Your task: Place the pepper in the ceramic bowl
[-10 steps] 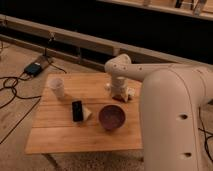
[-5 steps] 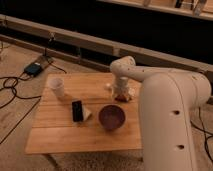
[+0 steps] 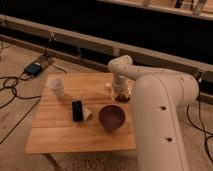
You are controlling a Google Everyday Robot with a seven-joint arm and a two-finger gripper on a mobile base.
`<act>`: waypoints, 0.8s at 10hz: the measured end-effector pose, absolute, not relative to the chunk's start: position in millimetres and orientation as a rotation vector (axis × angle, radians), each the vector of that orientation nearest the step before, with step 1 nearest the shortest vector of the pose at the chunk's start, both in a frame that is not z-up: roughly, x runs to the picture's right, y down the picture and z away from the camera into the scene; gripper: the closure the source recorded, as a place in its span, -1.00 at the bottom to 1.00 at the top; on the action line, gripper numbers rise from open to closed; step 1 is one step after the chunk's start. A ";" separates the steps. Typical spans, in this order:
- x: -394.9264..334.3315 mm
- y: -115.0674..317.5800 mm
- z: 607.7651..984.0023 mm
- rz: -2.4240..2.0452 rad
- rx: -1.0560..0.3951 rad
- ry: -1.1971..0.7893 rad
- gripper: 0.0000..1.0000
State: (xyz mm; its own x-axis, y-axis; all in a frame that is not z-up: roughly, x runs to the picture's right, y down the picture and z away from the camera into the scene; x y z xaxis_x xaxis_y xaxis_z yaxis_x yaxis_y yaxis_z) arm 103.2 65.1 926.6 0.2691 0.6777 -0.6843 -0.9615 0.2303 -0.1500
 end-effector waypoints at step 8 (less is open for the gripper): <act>119.2 53.8 950.2 1.127 -0.613 0.547 -0.30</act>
